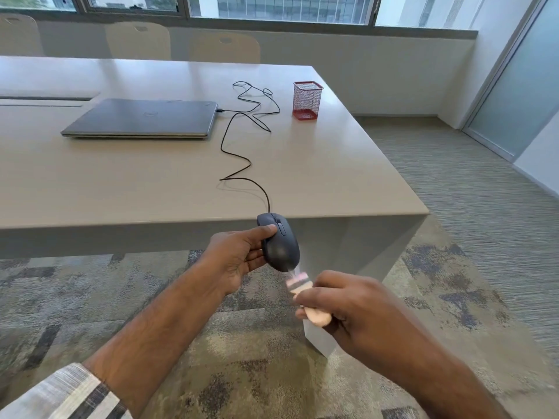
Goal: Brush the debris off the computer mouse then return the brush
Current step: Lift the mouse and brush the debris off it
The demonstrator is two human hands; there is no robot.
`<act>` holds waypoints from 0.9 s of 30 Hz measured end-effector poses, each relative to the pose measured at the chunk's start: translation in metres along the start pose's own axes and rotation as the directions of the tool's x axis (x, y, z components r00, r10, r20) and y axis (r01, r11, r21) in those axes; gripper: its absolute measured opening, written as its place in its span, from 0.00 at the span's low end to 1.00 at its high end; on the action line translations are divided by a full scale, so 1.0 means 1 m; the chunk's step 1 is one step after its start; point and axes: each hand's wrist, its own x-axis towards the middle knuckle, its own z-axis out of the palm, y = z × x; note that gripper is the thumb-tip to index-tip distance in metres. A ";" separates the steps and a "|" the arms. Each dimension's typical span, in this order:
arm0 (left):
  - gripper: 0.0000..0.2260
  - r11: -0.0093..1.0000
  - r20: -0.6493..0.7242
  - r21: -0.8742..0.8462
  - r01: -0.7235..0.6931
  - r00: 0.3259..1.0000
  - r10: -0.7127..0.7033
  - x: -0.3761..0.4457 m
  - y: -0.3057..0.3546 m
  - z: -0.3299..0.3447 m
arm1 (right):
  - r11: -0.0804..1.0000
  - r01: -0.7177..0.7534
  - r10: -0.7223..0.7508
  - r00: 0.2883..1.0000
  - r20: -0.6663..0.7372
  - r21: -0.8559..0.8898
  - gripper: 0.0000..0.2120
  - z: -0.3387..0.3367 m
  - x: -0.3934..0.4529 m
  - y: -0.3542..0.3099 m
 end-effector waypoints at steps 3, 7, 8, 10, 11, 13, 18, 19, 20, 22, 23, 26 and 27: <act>0.12 1.000 0.001 -0.002 0.005 1.000 -0.005 0.001 -0.001 -0.001 | 0.999 -0.027 0.028 0.996 -0.083 0.019 0.09 -0.002 -0.001 0.008; 0.12 1.000 0.044 -0.009 0.021 0.999 -0.021 -0.001 -0.002 -0.001 | 0.980 -0.055 0.121 0.929 -0.349 0.193 0.11 0.005 0.001 0.020; 0.13 1.000 0.063 -0.011 0.029 0.998 -0.028 -0.001 -0.002 0.000 | 0.969 -0.063 0.161 0.897 -0.413 0.241 0.12 0.008 0.002 0.021; 0.17 0.999 0.101 -0.015 0.044 0.994 -0.043 -0.002 -0.002 0.000 | 0.942 -0.093 0.250 0.835 -0.491 0.322 0.11 0.015 0.003 0.022; 0.17 0.998 0.114 -0.021 0.052 0.992 -0.049 -0.002 -0.002 0.000 | 0.929 -0.103 0.283 0.815 -0.505 0.354 0.10 0.019 0.003 0.021; 0.18 0.997 0.127 -0.045 0.062 0.990 -0.056 -0.002 -0.002 0.000 | 0.923 -0.095 0.294 0.798 -0.525 0.372 0.08 0.026 0.002 0.016; 0.15 0.995 0.117 -0.086 0.050 0.992 -0.039 0.000 0.001 0.000 | 0.909 -0.023 0.248 0.832 -0.496 0.416 0.06 0.040 -0.002 -0.005; 0.15 0.996 0.126 -0.082 0.047 0.991 -0.036 0.000 0.002 0.001 | 0.906 -0.015 0.233 0.853 -0.468 0.423 0.06 0.041 -0.002 -0.007; 0.15 0.996 0.138 -0.072 0.044 0.990 -0.034 0.000 0.002 0.001 | 0.906 -0.011 0.217 0.870 -0.442 0.423 0.06 0.042 -0.002 -0.009; 0.15 0.998 0.157 -0.054 0.043 0.987 -0.034 0.000 0.002 0.001 | 0.905 0.007 0.200 0.876 -0.439 0.426 0.06 0.040 -0.001 -0.009; 0.16 0.998 0.163 -0.049 0.045 0.986 -0.037 0.001 0.002 0.000 | 0.900 0.026 0.200 0.863 -0.464 0.436 0.06 0.037 -0.001 -0.008; 0.18 0.998 0.170 -0.047 0.047 0.985 -0.039 0.003 0.000 -0.005 | 0.884 0.083 0.213 0.806 -0.553 0.460 0.07 0.027 0.001 -0.001; 0.19 0.998 0.174 -0.042 0.045 0.984 -0.037 0.003 0.000 -0.005 | 0.880 0.092 0.226 0.782 -0.581 0.465 0.08 0.025 0.002 0.003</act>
